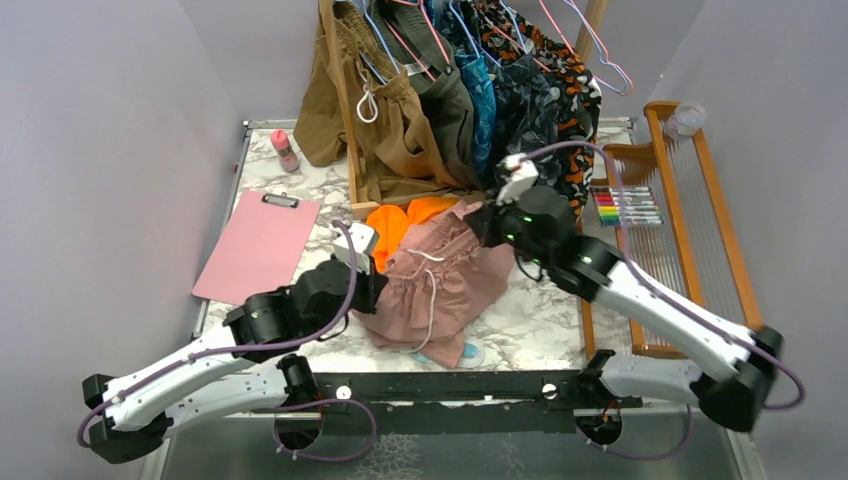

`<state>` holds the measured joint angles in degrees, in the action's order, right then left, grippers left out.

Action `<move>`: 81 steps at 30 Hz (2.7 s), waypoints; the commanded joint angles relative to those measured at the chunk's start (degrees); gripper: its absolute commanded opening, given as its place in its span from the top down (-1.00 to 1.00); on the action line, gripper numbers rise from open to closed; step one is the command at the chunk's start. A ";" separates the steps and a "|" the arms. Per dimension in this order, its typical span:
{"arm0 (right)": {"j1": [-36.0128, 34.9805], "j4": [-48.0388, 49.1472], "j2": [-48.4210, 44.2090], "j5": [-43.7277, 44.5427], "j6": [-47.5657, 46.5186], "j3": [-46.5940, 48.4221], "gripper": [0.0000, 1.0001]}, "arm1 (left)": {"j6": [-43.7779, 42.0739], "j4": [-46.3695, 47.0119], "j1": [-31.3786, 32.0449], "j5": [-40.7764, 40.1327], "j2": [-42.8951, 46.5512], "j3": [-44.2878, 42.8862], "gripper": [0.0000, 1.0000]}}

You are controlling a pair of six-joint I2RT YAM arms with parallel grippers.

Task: Place the shorts on the hanger
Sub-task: Adjust the shorts at the center of the board.

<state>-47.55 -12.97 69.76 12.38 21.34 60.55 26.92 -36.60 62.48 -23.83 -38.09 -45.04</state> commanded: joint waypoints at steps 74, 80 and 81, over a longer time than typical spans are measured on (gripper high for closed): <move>4.92 -4.35 -15.34 -4.99 10.07 -22.95 0.98 | -2.12 7.56 0.01 -6.61 5.79 0.75 1.00; 4.92 -12.33 -17.11 0.54 -5.70 4.17 0.98 | -18.68 11.30 0.01 -7.52 3.84 -16.62 1.00; 4.92 -13.52 -15.74 0.70 -7.99 10.43 0.98 | -22.50 12.83 0.01 -6.60 2.35 -21.17 1.00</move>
<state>-42.89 -23.00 53.67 9.26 25.50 52.88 19.62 -31.38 62.46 -29.56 -33.91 -51.75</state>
